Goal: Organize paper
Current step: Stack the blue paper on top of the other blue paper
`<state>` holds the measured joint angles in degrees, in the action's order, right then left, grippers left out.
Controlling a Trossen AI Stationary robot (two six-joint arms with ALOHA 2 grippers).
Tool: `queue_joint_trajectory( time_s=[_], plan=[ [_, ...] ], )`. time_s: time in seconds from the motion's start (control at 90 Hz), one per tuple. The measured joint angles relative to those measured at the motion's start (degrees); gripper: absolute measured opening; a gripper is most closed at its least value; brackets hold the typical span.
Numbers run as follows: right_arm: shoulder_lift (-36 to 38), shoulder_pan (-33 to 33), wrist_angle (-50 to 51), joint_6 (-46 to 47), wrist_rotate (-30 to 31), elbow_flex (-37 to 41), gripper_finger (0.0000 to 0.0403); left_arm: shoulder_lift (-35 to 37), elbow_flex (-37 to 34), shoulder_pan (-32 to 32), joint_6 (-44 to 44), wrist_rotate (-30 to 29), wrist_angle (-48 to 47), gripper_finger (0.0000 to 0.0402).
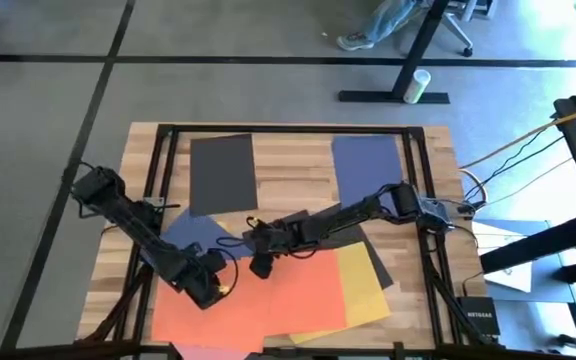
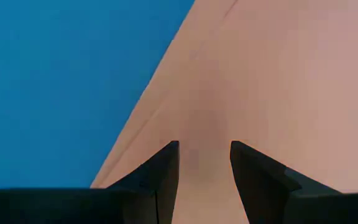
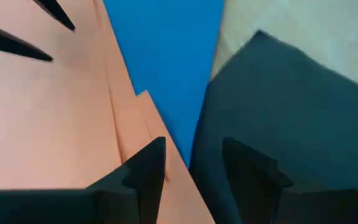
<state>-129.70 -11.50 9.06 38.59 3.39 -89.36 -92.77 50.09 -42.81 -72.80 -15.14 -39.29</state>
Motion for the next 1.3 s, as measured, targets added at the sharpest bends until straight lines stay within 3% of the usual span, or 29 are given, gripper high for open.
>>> queue_joint_trajectory(
  time_s=[0.611,0.756,0.967,1.133,1.3],
  plan=[
    [-2.34,0.89,-4.63,-0.58,-1.90,-0.14,0.0145,0.02,0.00,1.63,2.98,-0.07,1.39,0.0129],
    [-3.19,1.07,-6.91,-0.31,-2.99,-0.17,0.0110,0.02,0.00,1.62,3.06,-0.07,1.48,0.0129],
    [-3.26,1.08,-6.29,-1.33,-2.82,-0.13,0.0012,0.02,0.00,1.62,3.15,-0.07,1.44,0.0129],
    [-3.19,1.06,-6.62,-1.48,-2.11,-0.09,0.0002,0.02,0.00,1.62,3.62,-0.05,1.27,0.0129],
    [-1.22,0.93,-4.99,-1.84,3.98,0.17,0.0000,0.02,0.02,1.62,4.28,-0.02,0.51,0.0129]
  ],
)
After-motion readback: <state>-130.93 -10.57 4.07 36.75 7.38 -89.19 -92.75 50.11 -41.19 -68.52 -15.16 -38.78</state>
